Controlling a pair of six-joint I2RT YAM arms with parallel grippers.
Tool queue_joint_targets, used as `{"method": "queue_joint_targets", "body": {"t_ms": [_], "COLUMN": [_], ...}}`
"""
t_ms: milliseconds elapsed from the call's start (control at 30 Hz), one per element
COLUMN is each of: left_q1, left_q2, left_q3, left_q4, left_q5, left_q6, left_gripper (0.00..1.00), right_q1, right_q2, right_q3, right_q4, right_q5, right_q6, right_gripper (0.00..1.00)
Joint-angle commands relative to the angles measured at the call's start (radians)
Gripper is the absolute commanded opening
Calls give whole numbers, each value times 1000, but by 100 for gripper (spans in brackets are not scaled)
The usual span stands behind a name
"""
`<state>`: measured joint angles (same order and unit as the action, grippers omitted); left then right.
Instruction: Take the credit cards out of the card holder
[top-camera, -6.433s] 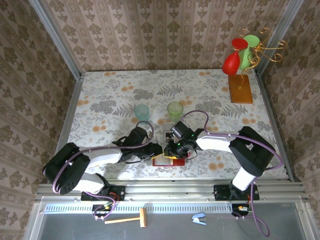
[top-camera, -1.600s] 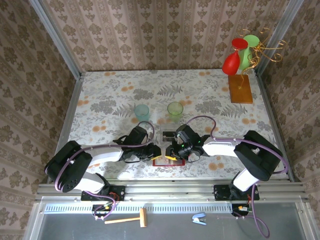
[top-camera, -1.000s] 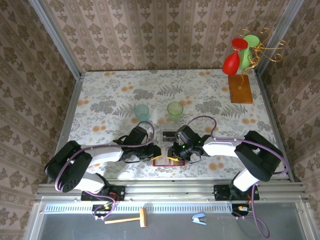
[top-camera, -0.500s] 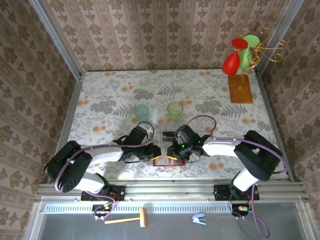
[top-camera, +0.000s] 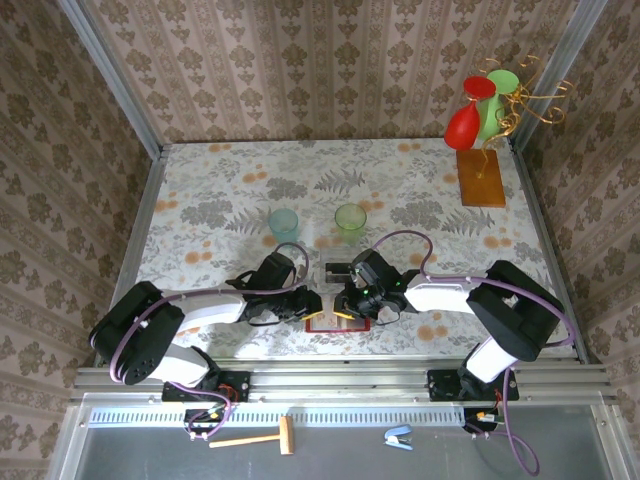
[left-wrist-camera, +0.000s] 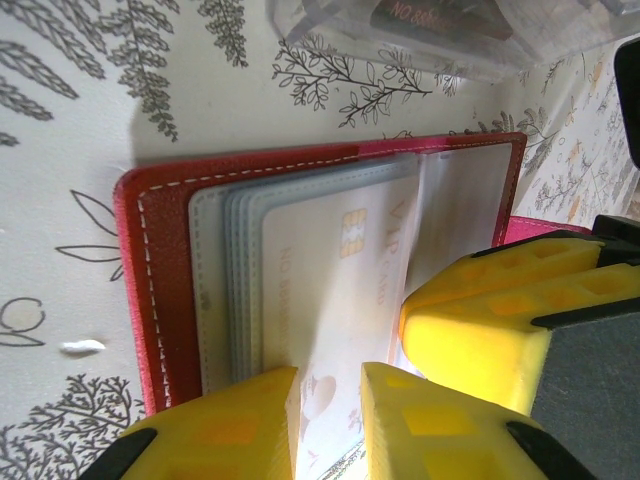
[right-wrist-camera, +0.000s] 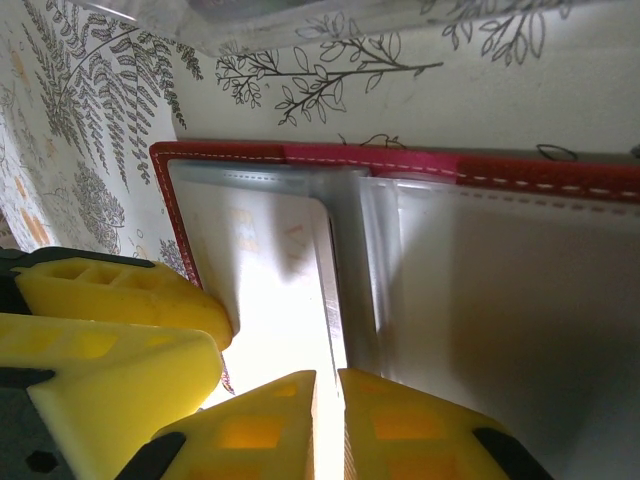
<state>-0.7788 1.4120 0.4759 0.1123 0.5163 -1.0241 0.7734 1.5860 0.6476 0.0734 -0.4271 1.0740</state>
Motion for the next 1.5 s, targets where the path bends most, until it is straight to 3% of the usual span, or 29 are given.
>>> {"method": "queue_joint_targets", "body": {"t_ms": [0, 533, 1467], "left_q1": [-8, -8, -7], "left_q2": [-2, -19, -25], "left_q3": [-8, -11, 3], "left_q4": [-23, -41, -34], "left_q5": [-14, -22, -18], "left_q6": [20, 19, 16], "left_gripper": [24, 24, 24], "right_q1": [7, 6, 4], "right_q2": [19, -5, -60], "right_q3": [1, 23, 46], "right_q4": [17, -116, -170], "right_q5": [-14, 55, 83], "right_q6": [-3, -38, -59], "right_gripper": [13, 23, 23]}}
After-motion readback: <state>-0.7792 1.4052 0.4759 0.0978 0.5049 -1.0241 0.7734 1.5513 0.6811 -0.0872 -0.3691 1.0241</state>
